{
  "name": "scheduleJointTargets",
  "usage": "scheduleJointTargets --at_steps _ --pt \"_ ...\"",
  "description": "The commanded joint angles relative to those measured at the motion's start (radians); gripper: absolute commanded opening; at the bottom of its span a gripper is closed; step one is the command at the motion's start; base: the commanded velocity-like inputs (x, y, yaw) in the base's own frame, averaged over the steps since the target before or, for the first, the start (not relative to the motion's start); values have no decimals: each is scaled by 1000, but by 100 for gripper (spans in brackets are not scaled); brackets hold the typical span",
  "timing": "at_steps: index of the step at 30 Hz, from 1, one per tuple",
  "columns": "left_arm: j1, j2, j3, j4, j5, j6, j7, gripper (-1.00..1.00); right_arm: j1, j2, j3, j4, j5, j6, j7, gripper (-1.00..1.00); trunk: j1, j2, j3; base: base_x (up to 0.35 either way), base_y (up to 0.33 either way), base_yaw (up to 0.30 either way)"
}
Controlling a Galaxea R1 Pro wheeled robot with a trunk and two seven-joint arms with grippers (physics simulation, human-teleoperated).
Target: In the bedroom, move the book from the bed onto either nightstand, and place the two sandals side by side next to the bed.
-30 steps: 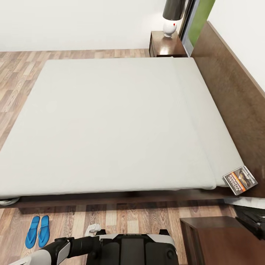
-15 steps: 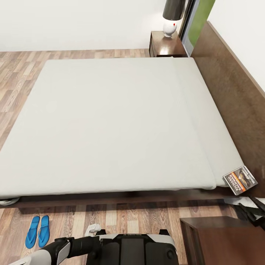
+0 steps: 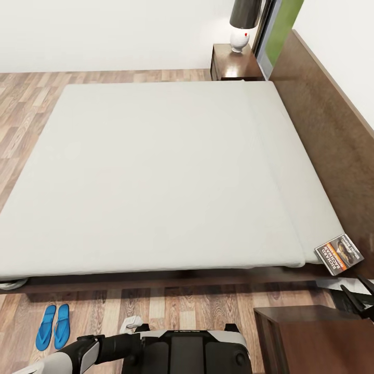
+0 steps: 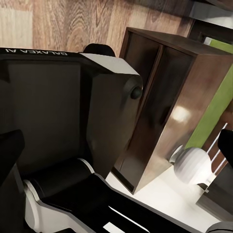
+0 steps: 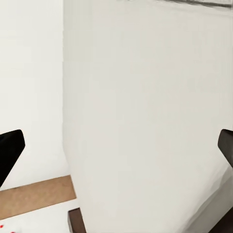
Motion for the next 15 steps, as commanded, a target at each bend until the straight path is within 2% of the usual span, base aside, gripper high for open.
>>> scheduleJointTargets --at_steps 1,6,15 --pt "0 0 9 -1 -8 9 -4 100 -1 0 2 1 -8 8 -1 100 0 -1 -1 0 0 0" --pt "0 0 9 -1 -8 9 -4 100 -2 1 0 0 -9 5 -51 100 0 -1 -1 0 0 0" --pt "1 0 9 -1 -8 9 -4 100 -6 4 0 -2 -9 4 -71 100 0 -1 -1 0 0 0"
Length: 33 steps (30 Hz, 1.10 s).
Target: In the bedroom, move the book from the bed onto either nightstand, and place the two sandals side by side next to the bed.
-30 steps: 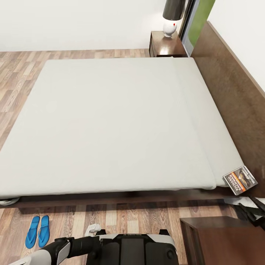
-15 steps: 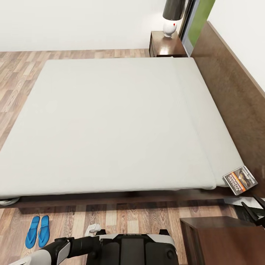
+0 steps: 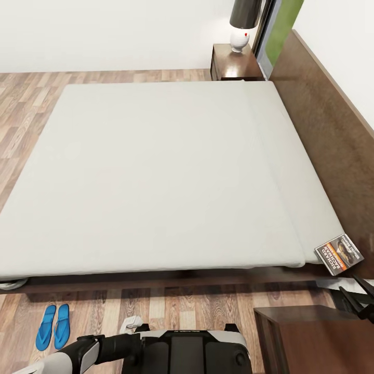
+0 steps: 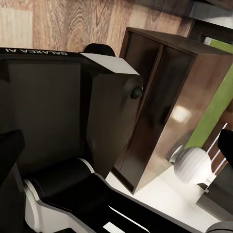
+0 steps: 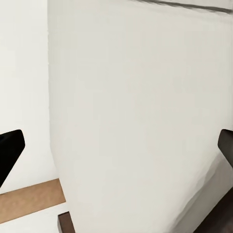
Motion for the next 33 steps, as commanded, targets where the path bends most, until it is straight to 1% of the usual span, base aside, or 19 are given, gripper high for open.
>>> scheduleJointTargets --at_steps 1,5,6,7,8,9,10,11,12,13,14,16,19,24,25,28,30,33 --pt "0 0 9 -1 -8 9 -4 100 -1 0 3 1 -7 8 1 100 0 -1 -1 0 0 0" --pt "0 0 9 -1 -8 9 -4 100 -1 0 2 1 -11 8 1 100 0 -1 -1 0 0 0" --pt "0 0 9 -1 -8 9 -4 100 -1 0 -1 2 -25 8 1 100 0 -1 -1 0 0 0" --pt "0 0 9 -1 -8 9 -4 100 -1 0 -7 3 -52 4 1 100 0 -1 -1 0 0 0" --pt "0 0 9 -1 -8 9 -4 100 -1 0 -9 3 -67 0 1 100 0 -1 -1 0 0 0" --pt "0 0 9 -1 -8 8 -4 100 -1 0 -12 3 -97 -12 1 100 0 -1 -1 0 0 0" --pt "0 0 9 -1 -8 8 -4 100 -1 1 -14 4 -111 -18 1 100 0 -1 -1 0 0 0" --pt "0 0 9 -1 -8 9 -4 100 -1 2 -15 4 -139 -32 1 100 0 -1 -1 0 0 0" --pt "0 0 9 -1 -8 9 -4 100 -1 3 -16 4 -151 -38 1 100 0 -1 -1 0 0 0" --pt "0 0 9 -1 -8 9 -4 100 -1 4 -17 4 -173 -49 0 100 0 -1 -1 0 0 0" --pt "0 0 9 -1 -8 9 -4 100 -1 6 -17 4 -182 -53 0 100 0 -1 -1 0 0 0" --pt "1 0 9 -1 -8 9 -4 100 -1 17 -18 4 -208 -75 -1 100 0 -1 -1 0 0 0" --pt "0 0 9 -1 -8 9 -4 100 -1 24 -19 5 -217 -89 -1 100 0 -1 -1 0 0 0" --pt "0 0 9 -1 -8 9 -4 100 -1 28 -17 5 -219 -93 -1 100 0 -1 -1 0 0 0" --pt "0 0 9 -1 -8 8 -4 100 -1 40 -17 5 -217 -93 -1 100 0 -1 -1 0 0 0" --pt "1 0 9 -1 -8 9 -4 100 -1 97 -15 0 -215 -93 -2 100 0 -1 -1 0 0 0" --pt "0 0 9 -1 -8 9 -4 100 -1 112 -14 -1 -215 -93 -15 100 0 -1 -1 0 0 0" --pt "0 0 9 -1 -7 9 -3 100 -1 122 -14 -2 -215 -93 -48 100 0 -1 -1 0 0 0"
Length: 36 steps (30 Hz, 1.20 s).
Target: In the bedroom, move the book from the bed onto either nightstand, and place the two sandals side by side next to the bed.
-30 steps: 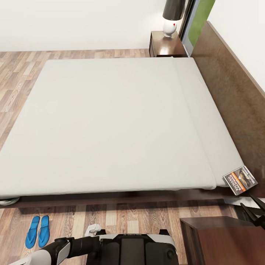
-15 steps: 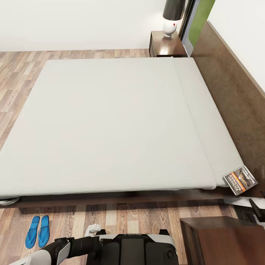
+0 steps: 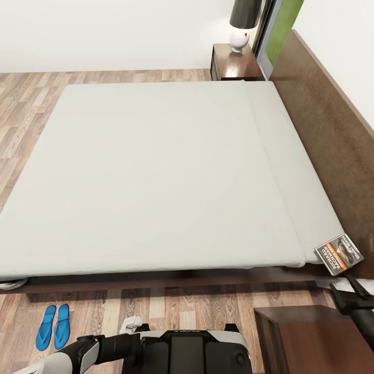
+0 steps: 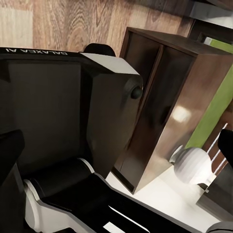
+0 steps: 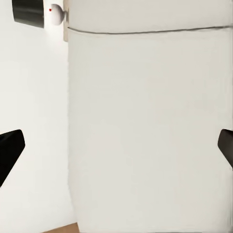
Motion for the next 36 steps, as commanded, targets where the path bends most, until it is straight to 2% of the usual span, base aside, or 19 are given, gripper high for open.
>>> scheduleJointTargets --at_steps 1,7,36 --pt "0 0 9 -1 -8 9 -4 100 0 2 3 1 -9 9 -12 100 0 -1 -1 0 0 0" --pt "0 0 9 -1 -8 9 -5 100 0 6 3 0 -9 9 -34 100 0 -1 -1 0 0 0" --pt "0 0 9 -1 -8 9 -6 100 0 3 -3 -2 -15 11 -36 100 0 -1 -1 0 0 0"
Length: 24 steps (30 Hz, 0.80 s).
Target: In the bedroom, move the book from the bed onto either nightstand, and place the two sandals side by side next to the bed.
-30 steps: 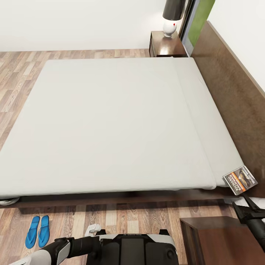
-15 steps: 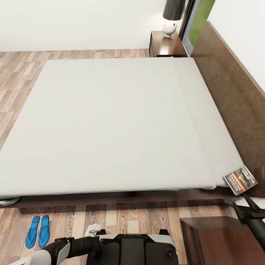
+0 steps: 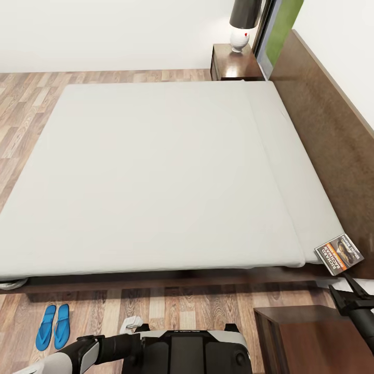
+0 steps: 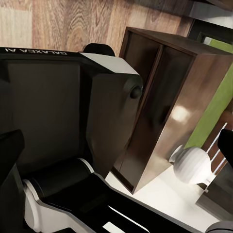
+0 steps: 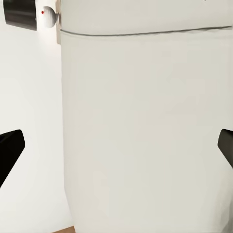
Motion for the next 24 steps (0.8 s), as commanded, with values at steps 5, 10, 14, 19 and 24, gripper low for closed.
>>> scheduleJointTargets --at_steps 5,10,14,19,24 --pt "0 0 9 -1 -8 9 -4 100 0 -1 2 1 -8 8 2 100 0 -1 -1 0 0 0" --pt "0 0 9 -1 -8 9 -4 100 0 -1 2 1 -8 8 2 100 0 -1 -1 0 0 0" --pt "0 0 9 -1 -8 9 -4 100 0 -1 2 1 -8 8 2 100 0 -1 -1 0 0 0" --pt "0 0 9 -1 -8 9 -4 100 0 -1 2 2 -8 8 2 100 0 -1 -1 0 0 0" --pt "0 0 9 -1 -8 9 -4 100 0 -1 2 2 -8 8 2 100 0 -1 -1 0 0 0"
